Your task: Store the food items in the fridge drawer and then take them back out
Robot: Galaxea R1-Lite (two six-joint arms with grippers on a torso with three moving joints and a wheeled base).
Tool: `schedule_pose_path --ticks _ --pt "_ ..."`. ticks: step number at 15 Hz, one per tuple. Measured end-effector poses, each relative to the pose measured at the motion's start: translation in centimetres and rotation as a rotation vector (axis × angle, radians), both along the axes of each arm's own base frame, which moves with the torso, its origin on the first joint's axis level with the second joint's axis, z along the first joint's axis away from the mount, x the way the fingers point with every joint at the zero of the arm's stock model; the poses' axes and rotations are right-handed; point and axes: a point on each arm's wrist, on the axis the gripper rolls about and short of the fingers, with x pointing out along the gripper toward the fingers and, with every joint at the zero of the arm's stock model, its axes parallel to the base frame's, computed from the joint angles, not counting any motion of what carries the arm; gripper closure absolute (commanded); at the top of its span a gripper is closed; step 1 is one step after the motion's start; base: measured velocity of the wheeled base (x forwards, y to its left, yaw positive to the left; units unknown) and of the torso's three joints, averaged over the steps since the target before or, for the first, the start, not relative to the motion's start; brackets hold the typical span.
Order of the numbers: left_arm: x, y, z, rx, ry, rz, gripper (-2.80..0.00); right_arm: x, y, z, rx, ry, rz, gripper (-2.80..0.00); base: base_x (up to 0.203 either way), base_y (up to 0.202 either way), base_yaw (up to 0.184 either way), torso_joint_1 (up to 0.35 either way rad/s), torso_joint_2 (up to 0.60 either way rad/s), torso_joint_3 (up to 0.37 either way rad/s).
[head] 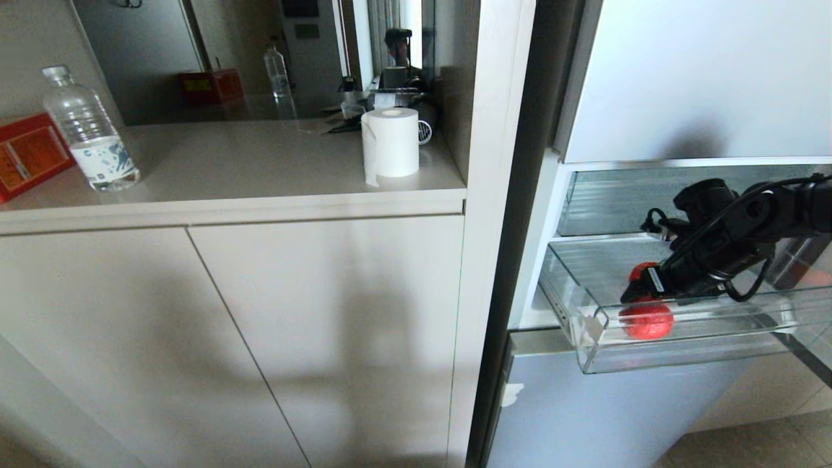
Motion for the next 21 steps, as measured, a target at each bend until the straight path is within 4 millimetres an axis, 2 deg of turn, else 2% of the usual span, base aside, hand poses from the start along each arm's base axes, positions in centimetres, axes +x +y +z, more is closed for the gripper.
schedule_pose_path --ticks 6,11,14,18,21 --pt "0.0 0.0 0.0 0.000 0.000 0.000 0.00 -2.4 -0.2 0.0 -0.005 0.052 0.003 -2.80 0.000 0.000 0.000 0.000 0.00 0.000" --pt "0.0 0.0 0.0 0.000 0.000 0.000 0.00 -2.0 -0.4 -0.1 -0.043 0.053 -0.011 -2.80 0.000 0.000 0.000 0.000 0.00 0.000" --pt "0.0 0.0 0.0 0.000 0.000 0.000 0.00 -2.8 -0.4 -0.1 -0.047 0.099 -0.005 -2.80 0.000 0.000 0.000 0.000 0.00 0.000" --pt "0.0 0.0 0.0 0.000 0.000 0.000 0.00 -4.1 -1.1 1.3 -0.047 0.098 -0.026 -2.80 0.000 0.000 0.000 0.000 0.00 0.000" --pt "0.0 0.0 0.0 0.000 0.000 0.000 0.00 -4.0 -1.2 1.3 -0.048 0.094 -0.030 -2.80 0.000 0.000 0.000 0.000 0.00 0.000"
